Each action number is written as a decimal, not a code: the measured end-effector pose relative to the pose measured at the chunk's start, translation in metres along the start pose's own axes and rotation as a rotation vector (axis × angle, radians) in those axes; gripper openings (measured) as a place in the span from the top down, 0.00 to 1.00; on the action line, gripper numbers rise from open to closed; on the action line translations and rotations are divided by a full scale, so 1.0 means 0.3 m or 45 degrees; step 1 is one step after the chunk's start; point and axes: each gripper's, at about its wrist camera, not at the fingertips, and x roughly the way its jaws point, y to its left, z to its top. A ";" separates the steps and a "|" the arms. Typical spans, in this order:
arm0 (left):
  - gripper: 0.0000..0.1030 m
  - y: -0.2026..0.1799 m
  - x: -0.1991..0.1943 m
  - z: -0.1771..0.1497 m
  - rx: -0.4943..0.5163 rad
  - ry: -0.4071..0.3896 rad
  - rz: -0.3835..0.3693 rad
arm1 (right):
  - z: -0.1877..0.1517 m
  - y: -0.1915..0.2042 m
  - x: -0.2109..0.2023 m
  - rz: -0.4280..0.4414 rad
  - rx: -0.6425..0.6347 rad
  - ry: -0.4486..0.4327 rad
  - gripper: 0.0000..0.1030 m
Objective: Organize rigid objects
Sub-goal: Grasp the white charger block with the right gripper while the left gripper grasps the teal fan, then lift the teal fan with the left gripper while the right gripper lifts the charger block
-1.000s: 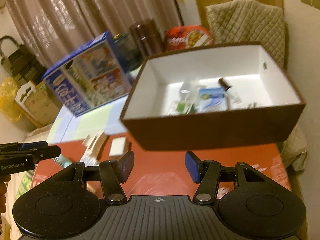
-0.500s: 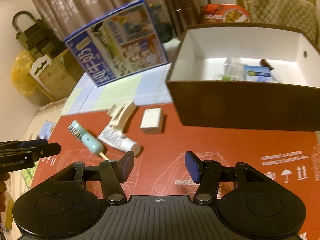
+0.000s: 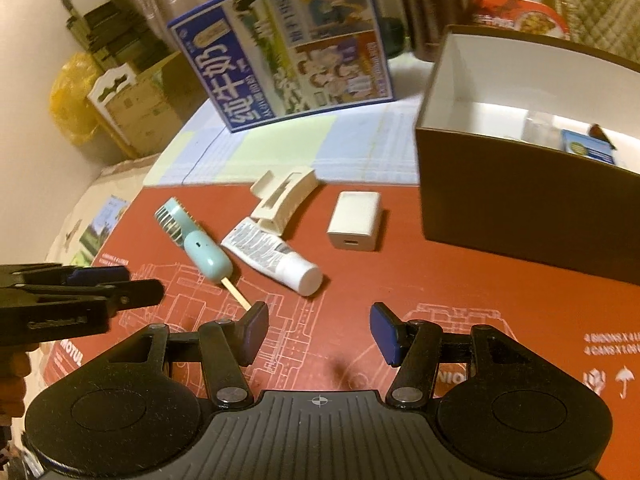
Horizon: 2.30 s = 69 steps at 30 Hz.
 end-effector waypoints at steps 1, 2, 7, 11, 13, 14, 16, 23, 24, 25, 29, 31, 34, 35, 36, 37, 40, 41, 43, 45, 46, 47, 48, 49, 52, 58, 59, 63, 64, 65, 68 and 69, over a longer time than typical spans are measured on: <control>0.53 -0.002 0.017 0.001 0.003 0.012 0.004 | 0.002 0.003 0.013 0.000 -0.015 0.004 0.48; 0.53 -0.004 0.034 0.003 0.005 0.025 0.008 | 0.004 0.005 0.025 0.001 -0.026 0.010 0.48; 0.53 0.008 0.101 0.025 -0.025 0.059 0.021 | 0.021 0.012 0.082 0.004 -0.083 0.030 0.48; 0.53 0.019 0.141 0.057 -0.064 0.069 0.031 | 0.043 0.011 0.118 -0.017 -0.104 0.022 0.48; 0.53 0.021 0.159 0.075 -0.079 0.065 0.041 | 0.059 0.001 0.133 -0.031 -0.083 0.009 0.48; 0.53 0.022 0.168 0.083 -0.084 0.063 0.047 | 0.067 -0.005 0.142 -0.035 -0.070 0.004 0.48; 0.53 0.025 0.187 0.098 -0.100 0.065 0.061 | 0.086 -0.016 0.160 -0.054 -0.045 -0.005 0.48; 0.51 0.050 0.256 0.129 -0.180 0.083 0.118 | 0.142 -0.045 0.228 -0.126 0.043 -0.041 0.48; 0.51 0.054 0.264 0.130 -0.187 0.091 0.123 | 0.148 -0.047 0.240 -0.129 0.053 -0.044 0.48; 0.51 0.059 0.270 0.131 -0.200 0.093 0.124 | 0.151 -0.046 0.250 -0.130 0.060 -0.047 0.48; 0.51 0.071 0.286 0.133 -0.198 0.092 0.155 | 0.162 -0.038 0.298 -0.165 0.082 -0.056 0.48; 0.51 0.081 0.285 0.133 -0.193 0.085 0.166 | 0.166 -0.035 0.322 -0.184 0.088 -0.058 0.48; 0.51 0.108 0.282 0.131 -0.187 0.077 0.176 | 0.171 -0.032 0.349 -0.200 0.084 -0.052 0.48; 0.51 0.116 0.281 0.130 -0.181 0.075 0.181 | 0.171 -0.032 0.357 -0.206 0.077 -0.046 0.48; 0.51 0.125 0.280 0.129 -0.172 0.072 0.189 | 0.172 -0.032 0.364 -0.219 0.067 -0.040 0.48; 0.51 0.133 0.279 0.128 -0.165 0.071 0.196 | 0.172 -0.032 0.369 -0.228 0.059 -0.039 0.49; 0.52 0.163 0.279 0.124 -0.148 0.066 0.214 | 0.170 -0.037 0.378 -0.242 0.042 -0.034 0.49; 0.53 0.171 0.280 0.124 -0.144 0.063 0.219 | 0.169 -0.038 0.380 -0.245 0.032 -0.032 0.53; 0.60 0.185 0.284 0.123 -0.125 0.058 0.228 | 0.167 -0.034 0.378 -0.256 -0.010 -0.034 0.59; 0.66 0.193 0.286 0.118 -0.098 0.051 0.232 | 0.165 -0.038 0.373 -0.249 -0.026 -0.031 0.61; 0.66 0.195 0.288 0.118 -0.087 0.048 0.235 | 0.163 -0.042 0.370 -0.243 -0.033 -0.030 0.61; 0.66 0.198 0.286 0.115 -0.078 0.045 0.235 | 0.160 -0.046 0.367 -0.241 -0.042 -0.028 0.62; 0.67 0.200 0.284 0.112 -0.073 0.041 0.232 | 0.158 -0.050 0.363 -0.238 -0.053 -0.024 0.62; 0.68 0.202 0.281 0.109 -0.071 0.039 0.230 | 0.155 -0.053 0.359 -0.234 -0.063 -0.020 0.62; 0.70 0.205 0.268 0.092 -0.057 0.035 0.227 | 0.138 -0.068 0.338 -0.220 -0.086 -0.010 0.62; 0.73 0.199 0.220 0.028 -0.034 0.043 0.211 | 0.063 -0.096 0.271 -0.201 -0.142 0.010 0.62; 0.73 0.195 0.210 0.015 -0.028 0.046 0.209 | 0.049 -0.099 0.258 -0.200 -0.144 0.012 0.62; 0.73 0.178 0.167 -0.044 -0.015 0.061 0.196 | -0.014 -0.106 0.206 -0.206 -0.163 0.026 0.63; 0.73 0.173 0.154 -0.062 -0.016 0.067 0.189 | -0.033 -0.106 0.192 -0.211 -0.172 0.030 0.63; 0.73 0.170 0.143 -0.077 -0.017 0.070 0.183 | -0.049 -0.104 0.180 -0.214 -0.179 0.034 0.63; 0.73 0.155 0.106 -0.129 -0.014 0.081 0.172 | -0.092 -0.104 0.144 -0.221 -0.196 0.045 0.63; 0.73 0.151 0.094 -0.144 -0.013 0.087 0.168 | -0.107 -0.103 0.133 -0.222 -0.201 0.048 0.63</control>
